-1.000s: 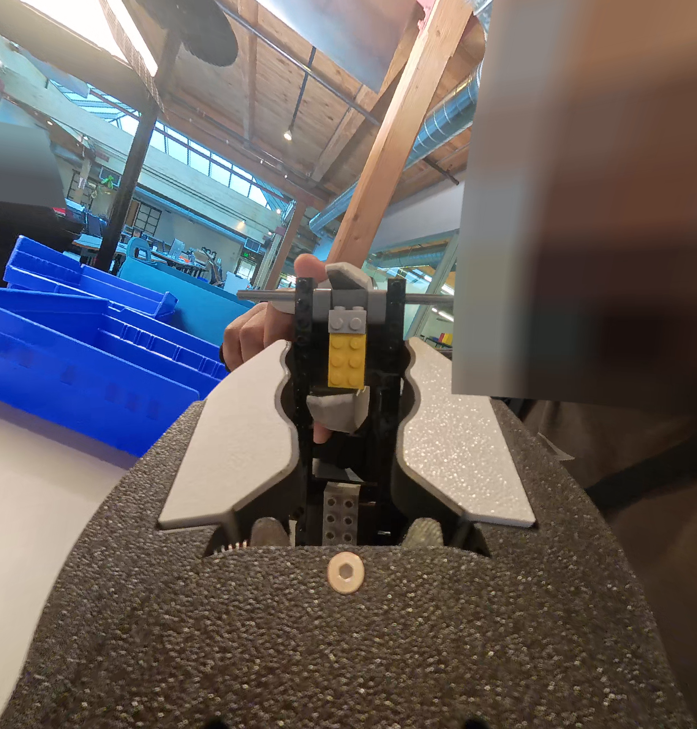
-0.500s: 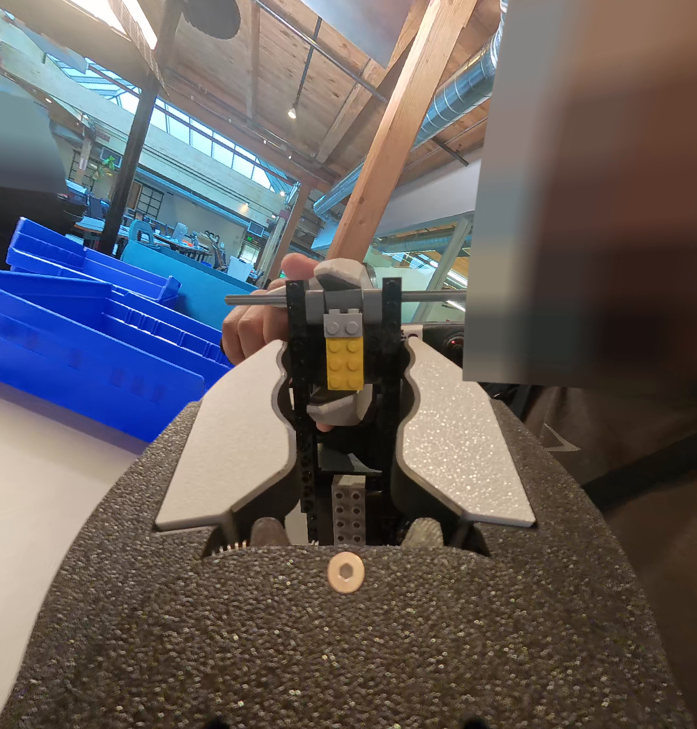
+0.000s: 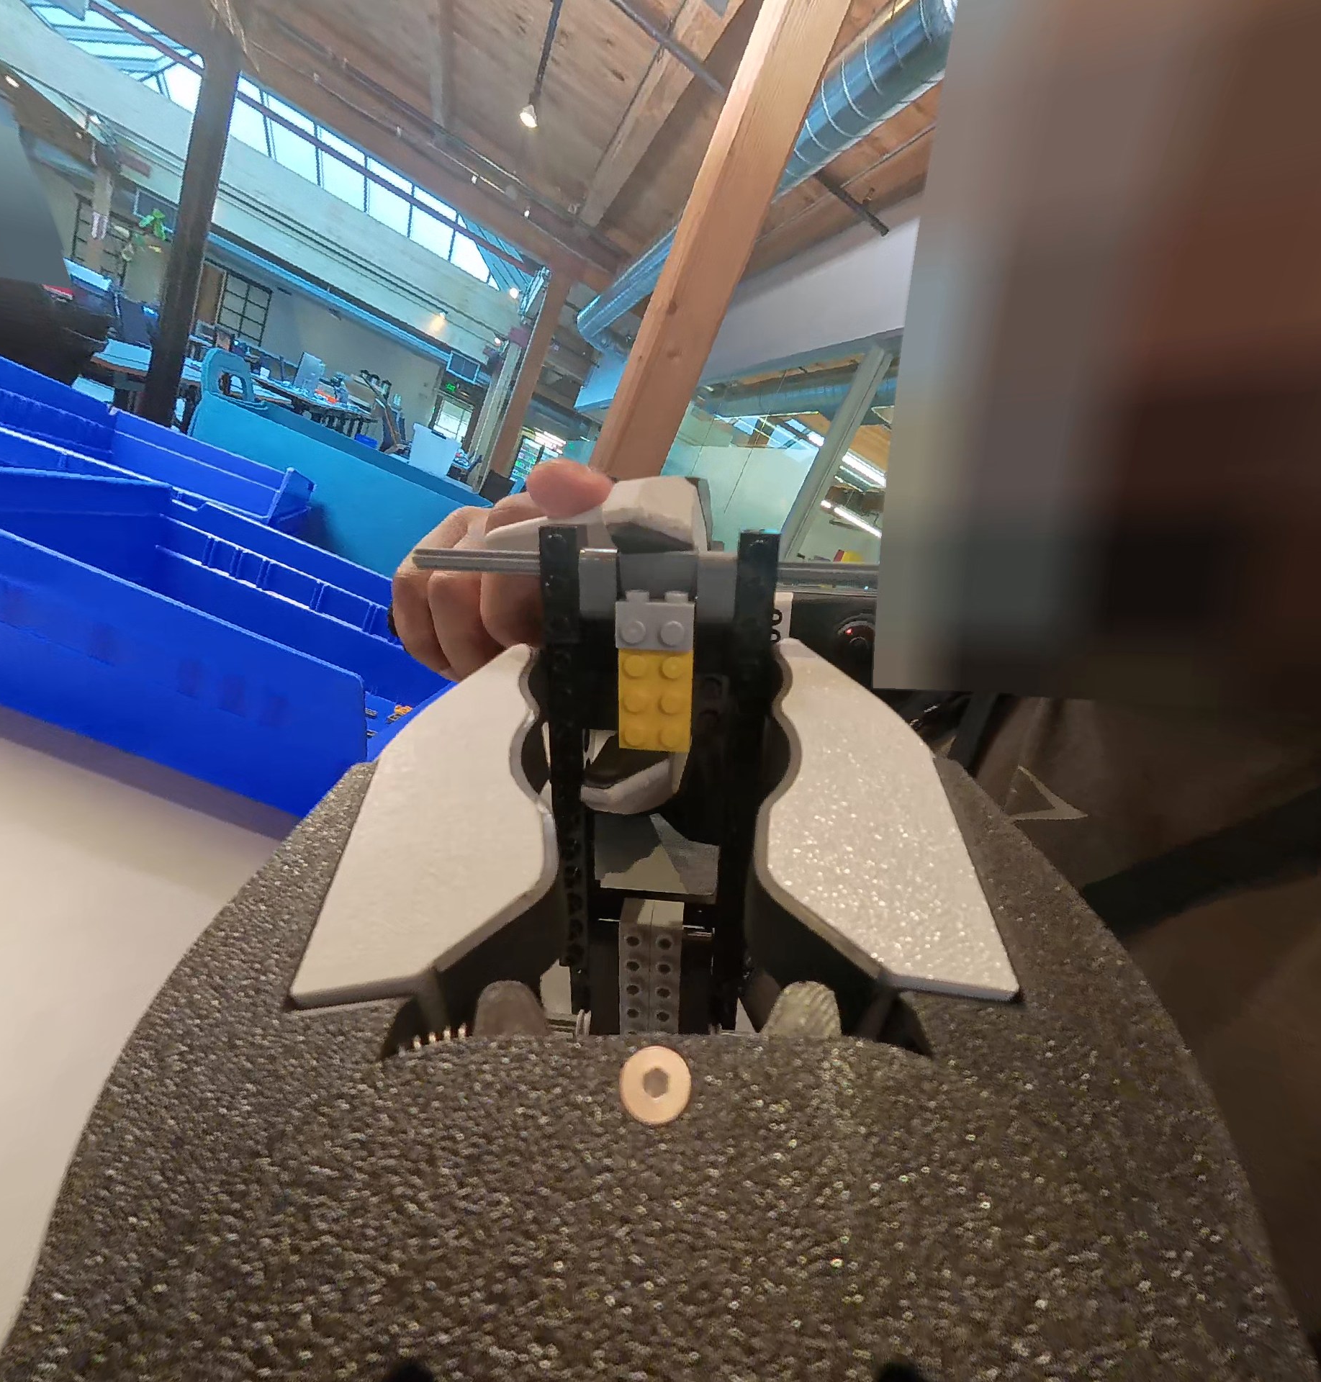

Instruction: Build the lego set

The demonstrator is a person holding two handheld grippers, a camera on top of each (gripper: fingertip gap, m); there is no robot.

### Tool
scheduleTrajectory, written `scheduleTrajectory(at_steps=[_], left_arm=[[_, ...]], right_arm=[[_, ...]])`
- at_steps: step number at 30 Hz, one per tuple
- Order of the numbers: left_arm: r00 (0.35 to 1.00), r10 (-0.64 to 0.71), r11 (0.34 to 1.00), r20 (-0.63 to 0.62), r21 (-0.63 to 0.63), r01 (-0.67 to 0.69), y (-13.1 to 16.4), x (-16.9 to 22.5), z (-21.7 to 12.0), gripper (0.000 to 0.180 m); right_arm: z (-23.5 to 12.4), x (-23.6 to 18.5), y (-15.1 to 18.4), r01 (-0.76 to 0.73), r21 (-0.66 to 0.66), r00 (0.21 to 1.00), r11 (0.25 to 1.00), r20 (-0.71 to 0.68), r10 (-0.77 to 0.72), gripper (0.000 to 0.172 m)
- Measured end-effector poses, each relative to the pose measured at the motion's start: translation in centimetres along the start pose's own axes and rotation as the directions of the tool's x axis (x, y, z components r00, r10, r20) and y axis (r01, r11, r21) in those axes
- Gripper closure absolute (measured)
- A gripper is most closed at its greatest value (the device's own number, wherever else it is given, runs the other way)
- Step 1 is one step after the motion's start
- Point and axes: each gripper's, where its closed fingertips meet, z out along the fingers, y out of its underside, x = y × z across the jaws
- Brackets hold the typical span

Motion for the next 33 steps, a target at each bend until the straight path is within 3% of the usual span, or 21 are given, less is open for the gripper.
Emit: scheduleTrajectory(at_steps=[17, 23, 33], left_arm=[[0.995, 0.095, 0.991, 0.016, 0.093, -0.096, -0.6, 0.3, 0.2, 0.125], [0.995, 0.099, 0.993, 0.011, 0.065, -0.099, -0.2, 0.4, 0.3, 0.125], [0.996, 0.087, 0.99, 0.014, -0.111, -0.085, 1.3, 0.5, 0.3, 0.124]], right_arm=[[-0.5, 0.9, -0.6, 0.103, 0.035, 0.985, 0.994, -0.141, -0.097, 0.124], [-0.7, 0.7, -0.8, 0.114, 0.047, 0.988, 0.992, -0.112, -0.108, 0.124], [-1.0, -0.3, -0.9, 0.093, 0.1, 0.996, 0.991, -0.019, -0.091, 0.124]])
